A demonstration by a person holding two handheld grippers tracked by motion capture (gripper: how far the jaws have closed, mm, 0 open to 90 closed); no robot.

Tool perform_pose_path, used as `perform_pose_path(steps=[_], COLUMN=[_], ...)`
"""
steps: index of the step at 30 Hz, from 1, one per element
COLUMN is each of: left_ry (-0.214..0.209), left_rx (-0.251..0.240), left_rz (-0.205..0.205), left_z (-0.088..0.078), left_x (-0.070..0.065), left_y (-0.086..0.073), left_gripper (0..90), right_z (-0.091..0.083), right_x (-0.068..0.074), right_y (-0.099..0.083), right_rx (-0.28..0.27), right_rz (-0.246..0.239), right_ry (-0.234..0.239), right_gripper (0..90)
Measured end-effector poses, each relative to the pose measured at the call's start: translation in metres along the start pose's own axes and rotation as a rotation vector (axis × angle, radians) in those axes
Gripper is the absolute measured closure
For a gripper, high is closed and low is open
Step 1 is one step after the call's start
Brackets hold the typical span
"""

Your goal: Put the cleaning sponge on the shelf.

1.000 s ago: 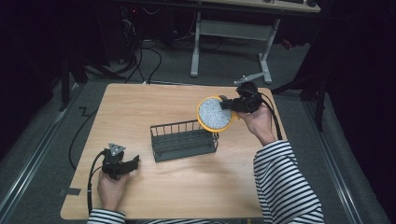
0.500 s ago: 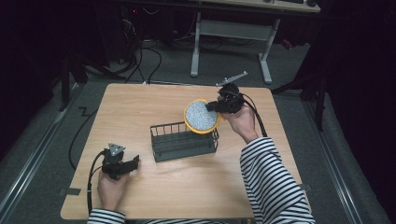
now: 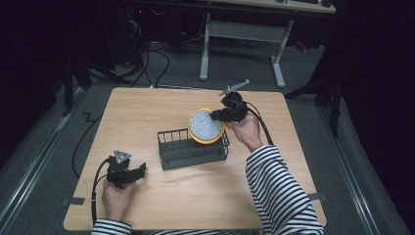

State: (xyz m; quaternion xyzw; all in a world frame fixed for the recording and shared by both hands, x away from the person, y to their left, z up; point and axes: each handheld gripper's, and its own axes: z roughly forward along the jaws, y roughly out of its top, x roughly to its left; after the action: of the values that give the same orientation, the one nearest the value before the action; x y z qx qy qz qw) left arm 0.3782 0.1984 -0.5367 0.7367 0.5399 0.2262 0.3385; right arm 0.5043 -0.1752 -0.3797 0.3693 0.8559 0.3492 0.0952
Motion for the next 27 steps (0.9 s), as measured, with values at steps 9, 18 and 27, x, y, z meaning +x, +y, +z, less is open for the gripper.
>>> perform_pose_path(steps=[9,18,27], left_ry=[-0.001,0.001,0.002], left_rx=[0.001,0.000,0.001], left_rz=[0.000,0.001,0.002], left_z=[0.000,0.000,0.000], left_x=[0.000,0.000,0.000], left_y=[0.000,0.000,0.000], left_gripper=[27.1,27.1,27.2], right_z=[0.008,0.009,0.012], right_x=[0.000,0.000,0.003], right_y=[-0.008,-0.015,-0.023], right_rx=[0.003,0.005,0.019], right_rz=[-0.023,-0.026,-0.036], right_ry=[0.008,0.022,0.046], right_gripper=[79.5,80.5,82.2])
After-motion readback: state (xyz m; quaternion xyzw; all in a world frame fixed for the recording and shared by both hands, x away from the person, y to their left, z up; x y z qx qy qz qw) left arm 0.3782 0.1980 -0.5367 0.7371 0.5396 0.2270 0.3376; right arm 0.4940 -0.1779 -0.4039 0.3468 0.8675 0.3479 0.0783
